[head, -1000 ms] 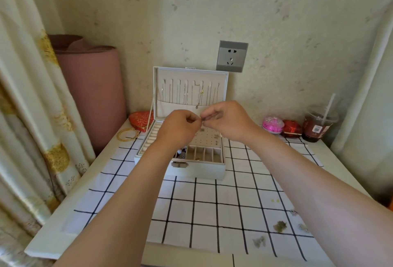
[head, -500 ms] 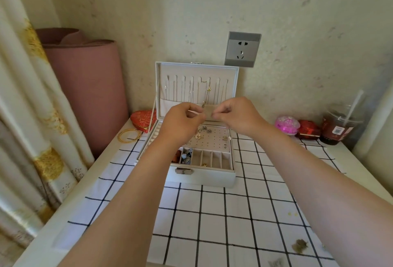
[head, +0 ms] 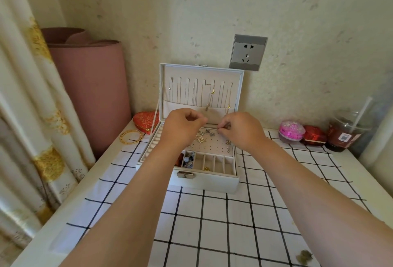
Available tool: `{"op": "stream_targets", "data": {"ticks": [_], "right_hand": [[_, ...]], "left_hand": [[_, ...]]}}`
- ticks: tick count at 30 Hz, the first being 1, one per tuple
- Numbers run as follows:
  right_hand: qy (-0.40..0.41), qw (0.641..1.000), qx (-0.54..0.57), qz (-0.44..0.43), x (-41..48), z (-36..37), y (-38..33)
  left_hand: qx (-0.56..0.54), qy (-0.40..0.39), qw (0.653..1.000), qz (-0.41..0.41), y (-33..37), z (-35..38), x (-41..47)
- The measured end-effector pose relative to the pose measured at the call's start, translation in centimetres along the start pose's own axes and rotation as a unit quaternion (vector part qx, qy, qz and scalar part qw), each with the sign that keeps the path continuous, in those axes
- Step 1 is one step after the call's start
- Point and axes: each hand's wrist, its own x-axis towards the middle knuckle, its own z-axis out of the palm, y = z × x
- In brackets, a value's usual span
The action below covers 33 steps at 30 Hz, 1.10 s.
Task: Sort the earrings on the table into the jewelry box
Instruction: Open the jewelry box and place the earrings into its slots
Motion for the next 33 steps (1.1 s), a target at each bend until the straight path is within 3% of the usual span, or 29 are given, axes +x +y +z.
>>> {"op": "stream_targets", "data": {"ticks": [4, 7, 11, 16, 24, 30, 33], "right_hand": [[-0.045, 0.999, 0.002, -0.004, 0.3, -0.1, 0.2], [-0.086, 0.993, 0.071, 0.026, 0.6, -0.9, 0.3], [-0.030, 0.982, 0.180, 0.054, 0.8, -3.1, -0.5], [-0.062, 0.924, 0.373, 0.059, 0.2, -5.7, -2.4], [0.019, 0.899, 0.429, 0.083, 0.4, -4.8, -2.4], [0.034, 0.919, 0.381, 0.095, 0.6, -4.2, -1.5], [0.031, 0.956, 0.280, 0.086, 0.5, -3.5, -0.6]], "left_hand": [[-0.003, -0.005, 1.000, -0.009, 0.0, 0.1, 0.1], [-0.010, -0.009, 1.000, -0.019, 0.2, 0.1, 0.0], [-0.038, -0.011, 0.998, -0.039, 1.0, 0.4, -0.3], [-0.134, -0.015, 0.988, -0.072, 2.6, 1.2, -0.7], [-0.217, -0.025, 0.966, -0.137, 3.2, 1.8, -0.9], [-0.160, -0.034, 0.983, -0.086, 2.6, 2.0, -0.8], [0.067, -0.037, 0.996, 0.037, 1.5, 2.2, -0.3]]}}
